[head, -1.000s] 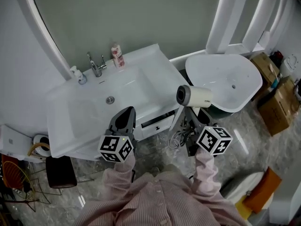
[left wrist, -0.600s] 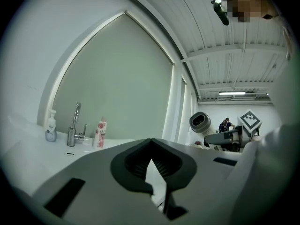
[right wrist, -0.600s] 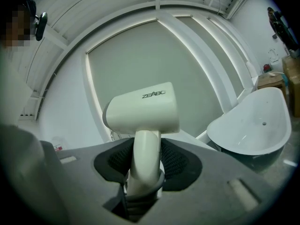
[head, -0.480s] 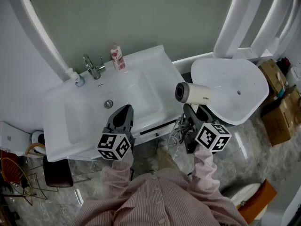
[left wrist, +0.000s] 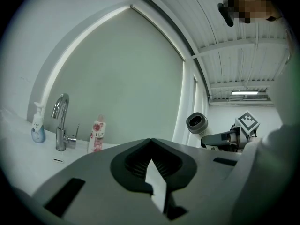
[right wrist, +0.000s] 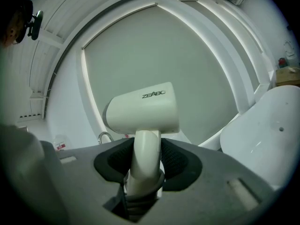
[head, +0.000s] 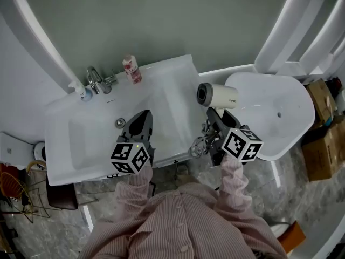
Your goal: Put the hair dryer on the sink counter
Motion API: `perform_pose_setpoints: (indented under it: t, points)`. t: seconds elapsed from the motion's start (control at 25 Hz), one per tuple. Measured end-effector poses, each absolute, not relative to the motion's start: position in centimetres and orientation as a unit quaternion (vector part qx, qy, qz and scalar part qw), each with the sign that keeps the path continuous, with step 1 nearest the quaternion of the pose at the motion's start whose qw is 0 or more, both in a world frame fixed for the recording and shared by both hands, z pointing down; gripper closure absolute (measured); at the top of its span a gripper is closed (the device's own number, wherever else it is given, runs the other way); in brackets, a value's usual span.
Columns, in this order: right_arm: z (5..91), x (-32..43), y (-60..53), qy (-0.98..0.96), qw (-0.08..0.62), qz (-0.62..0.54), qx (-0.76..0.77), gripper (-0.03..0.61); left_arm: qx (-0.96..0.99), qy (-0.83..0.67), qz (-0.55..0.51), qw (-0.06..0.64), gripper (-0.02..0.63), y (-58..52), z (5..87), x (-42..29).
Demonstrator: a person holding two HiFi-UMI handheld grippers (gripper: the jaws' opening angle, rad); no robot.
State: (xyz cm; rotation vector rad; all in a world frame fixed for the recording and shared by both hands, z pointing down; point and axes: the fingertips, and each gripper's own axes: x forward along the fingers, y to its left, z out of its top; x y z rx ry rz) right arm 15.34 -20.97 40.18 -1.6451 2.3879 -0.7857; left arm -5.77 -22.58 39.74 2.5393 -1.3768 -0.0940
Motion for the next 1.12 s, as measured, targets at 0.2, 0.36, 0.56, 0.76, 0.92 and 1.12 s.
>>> perform_pose_setpoints:
  t: [0.2, 0.36, 0.56, 0.76, 0.92, 1.12]
  points:
    - [41.7, 15.3, -25.7, 0.805, 0.040, -0.276, -0.524, 0.416, 0.861, -0.489, -0.027, 0.139, 0.612, -26.1, 41.0, -4.9]
    - [43.1, 15.1, -29.3, 0.813, 0.018, -0.287, -0.507, 0.416, 0.850, -0.503, -0.024, 0.153, 0.612, -28.9, 42.5, -4.7]
    - [45.0, 15.1, -32.1, 0.820, -0.005, -0.301, -0.486, 0.416, 0.840, -0.516, -0.021, 0.168, 0.612, -30.8, 44.0, -4.0]
    - [47.6, 14.0, -35.0, 0.821, -0.034, -0.323, -0.469, 0.416, 0.828, -0.524, -0.011, 0.199, 0.612, -32.6, 46.2, -4.3]
    - [50.0, 12.6, -36.7, 0.819, -0.063, -0.342, -0.457, 0.416, 0.821, -0.524, 0.004, 0.226, 0.612, -33.6, 48.3, -4.7]
    - [53.1, 11.3, -38.2, 0.813, -0.112, -0.357, -0.447, 0.416, 0.814, -0.516, 0.020, 0.267, 0.612, -34.5, 51.2, -4.7]
